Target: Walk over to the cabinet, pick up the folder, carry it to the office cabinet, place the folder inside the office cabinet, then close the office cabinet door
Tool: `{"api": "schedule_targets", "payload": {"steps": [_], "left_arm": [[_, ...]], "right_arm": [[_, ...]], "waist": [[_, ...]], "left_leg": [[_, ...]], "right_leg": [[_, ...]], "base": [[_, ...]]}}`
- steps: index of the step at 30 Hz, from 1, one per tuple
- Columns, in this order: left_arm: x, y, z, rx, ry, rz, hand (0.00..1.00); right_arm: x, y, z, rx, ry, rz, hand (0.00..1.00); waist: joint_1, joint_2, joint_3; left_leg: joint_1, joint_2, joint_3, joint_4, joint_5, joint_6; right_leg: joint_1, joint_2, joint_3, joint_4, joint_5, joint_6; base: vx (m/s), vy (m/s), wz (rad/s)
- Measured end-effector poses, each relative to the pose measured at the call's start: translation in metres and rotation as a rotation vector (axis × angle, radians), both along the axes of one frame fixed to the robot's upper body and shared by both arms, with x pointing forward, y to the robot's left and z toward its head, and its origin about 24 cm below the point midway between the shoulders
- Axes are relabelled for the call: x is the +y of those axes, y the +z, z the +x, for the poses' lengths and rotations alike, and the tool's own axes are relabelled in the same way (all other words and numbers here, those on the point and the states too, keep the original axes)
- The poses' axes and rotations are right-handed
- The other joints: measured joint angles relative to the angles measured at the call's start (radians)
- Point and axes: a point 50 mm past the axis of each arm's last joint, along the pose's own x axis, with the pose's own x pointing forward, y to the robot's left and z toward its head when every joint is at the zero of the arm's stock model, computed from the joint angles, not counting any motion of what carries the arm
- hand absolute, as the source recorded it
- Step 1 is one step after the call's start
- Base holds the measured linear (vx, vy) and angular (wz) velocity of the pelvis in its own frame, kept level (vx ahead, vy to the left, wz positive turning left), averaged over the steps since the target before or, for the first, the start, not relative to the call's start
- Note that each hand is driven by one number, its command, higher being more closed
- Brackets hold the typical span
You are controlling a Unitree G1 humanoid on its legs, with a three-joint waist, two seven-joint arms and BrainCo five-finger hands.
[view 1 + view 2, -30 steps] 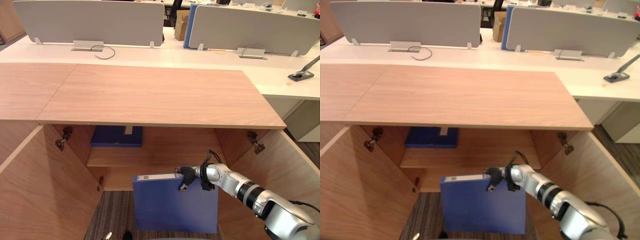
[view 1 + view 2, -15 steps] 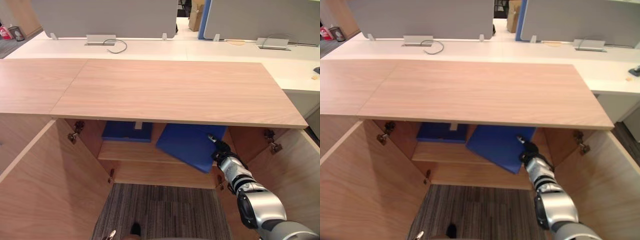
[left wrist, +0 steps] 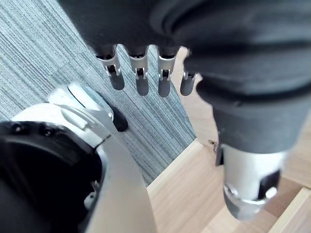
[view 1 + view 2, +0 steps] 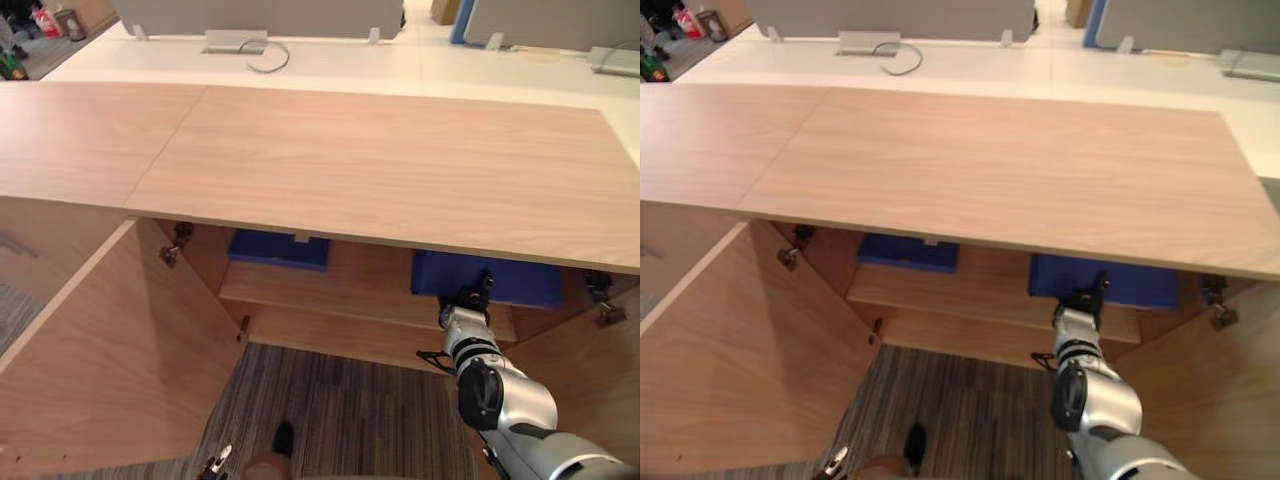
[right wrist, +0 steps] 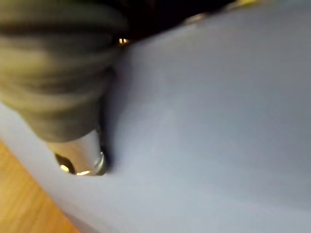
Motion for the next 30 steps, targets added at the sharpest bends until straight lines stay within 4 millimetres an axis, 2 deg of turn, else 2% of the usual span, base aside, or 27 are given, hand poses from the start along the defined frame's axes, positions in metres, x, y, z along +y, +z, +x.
{"api": "schedule_targets", "payload": {"steps": [1,2,3,4,6,7,9,10,11,14,15,16,19,22,30], "left_arm": [[-0.002,0.0,0.001,-0.006,0.008,-0.002,0.0],[-0.008,0.0,-0.001,-0.012,0.028,-0.017,0.0],[-0.011,0.0,-0.001,-0.013,0.038,-0.026,0.0],[-0.016,0.001,-0.002,-0.022,0.054,-0.041,0.0],[-0.021,0.002,0.003,-0.038,0.047,-0.057,0.0],[-0.023,0.003,0.006,-0.049,0.03,-0.06,0.0],[-0.028,0.007,0.016,-0.09,-0.013,-0.063,0.0],[-0.029,0.007,0.017,-0.093,-0.02,-0.064,0.0],[-0.03,0.008,0.019,-0.102,-0.03,-0.064,0.0],[-0.032,0.009,0.018,-0.103,-0.038,-0.066,0.0],[-0.032,0.01,0.02,-0.112,-0.043,-0.064,0.0],[-0.032,0.011,0.022,-0.117,-0.041,-0.058,0.0],[-0.033,0.015,0.03,-0.152,-0.032,-0.051,0.0],[-0.033,0.017,0.033,-0.164,-0.015,-0.047,0.0],[-0.033,0.018,0.035,-0.159,0.037,-0.02,0.0]], "right_arm": [[-0.002,0.004,0.002,-0.017,-0.024,0.015,1.0],[-0.005,0.014,0.005,-0.038,-0.054,0.012,1.0],[-0.007,0.018,0.007,-0.05,-0.062,0.01,1.0],[-0.007,0.029,0.011,-0.085,-0.072,0.004,1.0],[-0.009,0.054,0.023,-0.169,-0.085,-0.01,1.0],[-0.01,0.069,0.029,-0.213,-0.086,-0.015,1.0],[-0.016,0.114,0.044,-0.329,-0.087,-0.044,1.0],[-0.017,0.126,0.048,-0.355,-0.083,-0.056,1.0],[-0.015,0.147,0.054,-0.395,-0.062,-0.089,1.0],[-0.007,0.189,0.064,-0.471,0.0,-0.175,1.0],[-0.005,0.209,0.067,-0.502,0.016,-0.21,1.0],[-0.005,0.227,0.068,-0.531,0.025,-0.249,1.0],[-0.013,0.263,0.065,-0.56,0.03,-0.373,1.0],[-0.018,0.288,0.062,-0.581,0.043,-0.464,1.0],[-0.036,0.321,0.05,-0.611,-0.015,-0.499,1.0]], "waist": [[0.006,0.012,0.007],[0.023,0.043,0.021],[0.027,0.057,0.025],[0.04,0.072,0.042],[0.039,0.089,0.087],[0.04,0.102,0.112],[0.04,0.137,0.166],[0.041,0.146,0.178],[0.04,0.153,0.197],[0.042,0.156,0.226],[0.042,0.157,0.241],[0.043,0.159,0.25],[0.045,0.161,0.277],[0.049,0.166,0.285],[0.048,0.172,0.301]], "left_leg": [[-0.026,0.004,-0.003,0.065,-0.032,0.003],[-0.078,0.023,-0.009,0.189,-0.095,0.003],[-0.098,0.031,-0.01,0.231,-0.115,0.006],[-0.142,0.037,-0.01,0.292,-0.142,0.007],[-0.215,0.033,-0.006,0.376,-0.167,0.01],[-0.253,0.029,-0.003,0.413,-0.172,0.01],[-0.343,0.012,0.006,0.478,-0.179,0.014],[-0.366,0.009,0.009,0.49,-0.182,0.018],[-0.41,0.002,0.021,0.514,-0.187,0.016],[-0.5,-0.001,0.052,0.562,-0.19,0.016],[-0.535,-0.001,0.059,0.579,-0.189,0.018],[-0.574,-0.002,0.06,0.596,-0.187,0.02],[-0.638,-0.014,0.066,0.618,-0.181,0.025],[-0.695,-0.018,0.07,0.631,-0.179,0.025],[-0.741,-0.044,0.071,0.606,-0.16,0.022]], "right_leg": [[0.0,0.004,0.0,0.014,0.0,0.0],[-0.004,0.017,-0.003,0.042,-0.001,0.001],[-0.014,0.02,-0.004,0.055,-0.004,0.004],[-0.049,0.015,-0.005,0.102,-0.026,0.02],[-0.13,-0.009,-0.005,0.21,-0.088,0.039],[-0.178,-0.024,-0.005,0.274,-0.116,0.046],[-0.306,-0.067,0.003,0.43,-0.175,0.057],[-0.336,-0.077,0.007,0.463,-0.186,0.062],[-0.405,-0.098,0.027,0.527,-0.208,0.066],[-0.54,-0.124,0.074,0.642,-0.24,0.066],[-0.59,-0.131,0.089,0.682,-0.251,0.063],[-0.638,-0.138,0.097,0.717,-0.261,0.061],[-0.726,-0.161,0.116,0.789,-0.286,0.053],[-0.798,-0.174,0.127,0.833,-0.299,0.044],[-0.87,-0.208,0.126,0.875,-0.316,0.037]], "base": [[-0.06,0.147,0.17],[-0.07,0.127,0.02],[-0.1,0.166,-0.08],[-0.11,0.139,-0.07],[-0.13,0.126,-0.04],[-0.17,0.094,-0.01],[-0.2,0.062,0.02],[-0.24,0.036,-0.02],[-0.24,0.032,-0.08],[-0.2,0.006,-0.15],[-0.15,-0.032,-0.09],[-0.17,-0.04,-0.04],[-0.1,-0.042,0.08],[-0.04,-0.025,0.07],[-0.01,-0.033,0.11]]}}
